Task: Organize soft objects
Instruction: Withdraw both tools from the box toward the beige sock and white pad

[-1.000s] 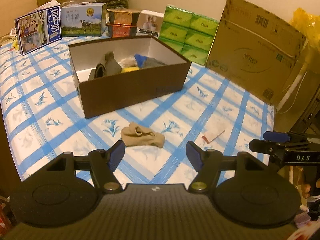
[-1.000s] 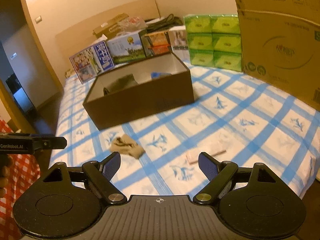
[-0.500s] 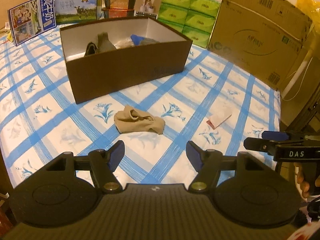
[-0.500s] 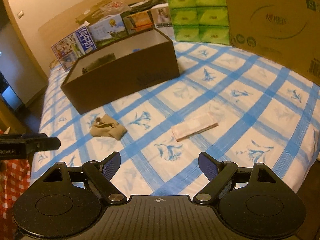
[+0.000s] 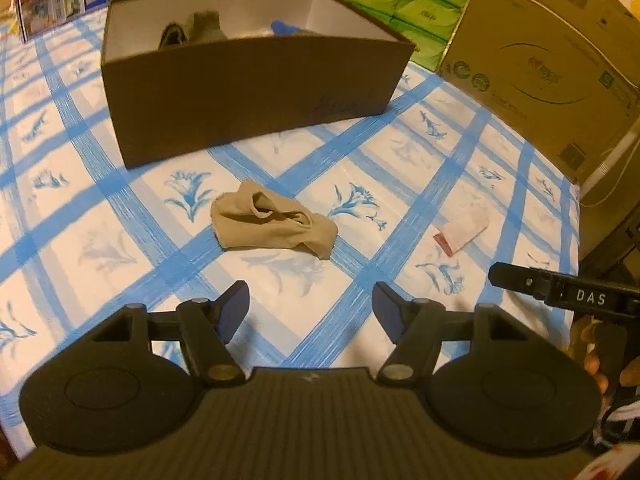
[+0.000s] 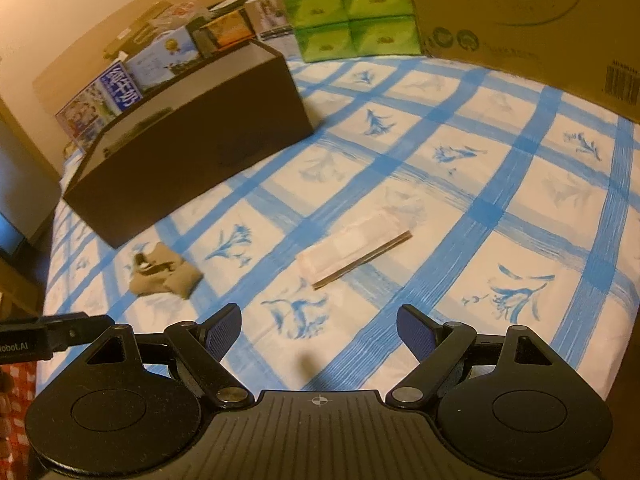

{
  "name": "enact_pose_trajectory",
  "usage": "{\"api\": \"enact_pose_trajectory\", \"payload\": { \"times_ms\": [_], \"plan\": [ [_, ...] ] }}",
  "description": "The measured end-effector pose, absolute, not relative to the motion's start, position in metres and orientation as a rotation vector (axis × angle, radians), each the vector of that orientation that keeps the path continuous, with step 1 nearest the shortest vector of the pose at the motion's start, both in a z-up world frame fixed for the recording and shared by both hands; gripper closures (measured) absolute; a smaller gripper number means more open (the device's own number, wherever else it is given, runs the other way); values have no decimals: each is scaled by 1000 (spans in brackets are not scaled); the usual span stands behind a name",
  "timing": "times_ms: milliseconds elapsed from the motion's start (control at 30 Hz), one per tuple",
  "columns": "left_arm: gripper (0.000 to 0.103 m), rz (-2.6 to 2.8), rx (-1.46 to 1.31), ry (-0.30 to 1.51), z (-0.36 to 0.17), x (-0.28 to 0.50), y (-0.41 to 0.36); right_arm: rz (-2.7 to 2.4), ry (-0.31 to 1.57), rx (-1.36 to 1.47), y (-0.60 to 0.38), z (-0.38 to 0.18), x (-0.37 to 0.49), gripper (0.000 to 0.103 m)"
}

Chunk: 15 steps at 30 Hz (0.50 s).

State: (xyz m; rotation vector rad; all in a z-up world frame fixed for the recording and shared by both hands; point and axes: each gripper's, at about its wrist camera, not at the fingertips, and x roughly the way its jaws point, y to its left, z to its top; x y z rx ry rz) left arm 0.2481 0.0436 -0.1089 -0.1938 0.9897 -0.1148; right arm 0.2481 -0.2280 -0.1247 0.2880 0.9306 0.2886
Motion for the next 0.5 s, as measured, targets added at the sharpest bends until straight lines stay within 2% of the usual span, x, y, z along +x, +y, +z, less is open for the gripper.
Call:
{"api": "enact_pose_trajectory", "payload": {
  "times_ms": [500],
  "plan": [
    [38,-67,-315,1052,-149,299,39,253,983,337,-222,-158,292,19]
  ]
}}
